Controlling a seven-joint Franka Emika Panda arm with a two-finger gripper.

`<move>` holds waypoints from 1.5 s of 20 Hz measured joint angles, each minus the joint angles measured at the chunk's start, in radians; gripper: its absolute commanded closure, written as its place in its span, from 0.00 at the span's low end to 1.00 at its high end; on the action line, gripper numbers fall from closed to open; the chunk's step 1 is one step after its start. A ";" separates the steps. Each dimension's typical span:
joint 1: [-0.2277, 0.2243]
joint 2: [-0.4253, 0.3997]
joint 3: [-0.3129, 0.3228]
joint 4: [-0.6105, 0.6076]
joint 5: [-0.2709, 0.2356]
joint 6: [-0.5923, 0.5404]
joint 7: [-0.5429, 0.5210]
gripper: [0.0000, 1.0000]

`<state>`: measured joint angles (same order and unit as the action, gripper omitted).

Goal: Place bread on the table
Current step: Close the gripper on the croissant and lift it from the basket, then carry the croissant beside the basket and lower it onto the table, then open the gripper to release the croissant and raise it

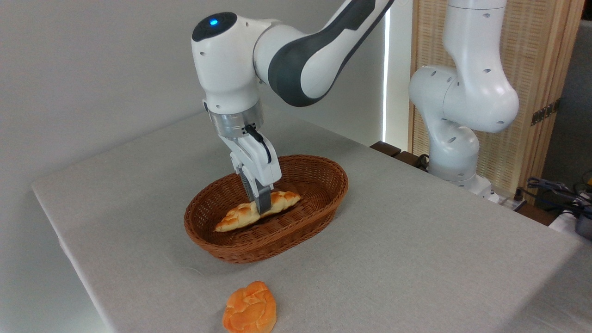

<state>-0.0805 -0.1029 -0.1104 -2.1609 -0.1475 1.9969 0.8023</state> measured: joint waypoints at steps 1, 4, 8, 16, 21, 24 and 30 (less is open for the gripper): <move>0.000 -0.001 0.000 0.008 -0.001 -0.013 0.000 1.00; 0.001 -0.005 0.003 0.045 -0.004 -0.063 0.000 1.00; 0.005 -0.013 0.063 0.161 -0.032 -0.244 0.000 1.00; 0.012 -0.017 0.336 0.230 -0.025 -0.341 0.169 0.95; 0.020 -0.005 0.506 0.174 0.093 -0.338 0.496 0.00; 0.018 0.015 0.512 0.119 0.096 -0.298 0.528 0.00; 0.008 0.069 0.509 0.099 0.096 -0.276 0.528 0.00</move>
<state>-0.0721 -0.0336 0.3990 -2.0624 -0.0518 1.7206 1.3303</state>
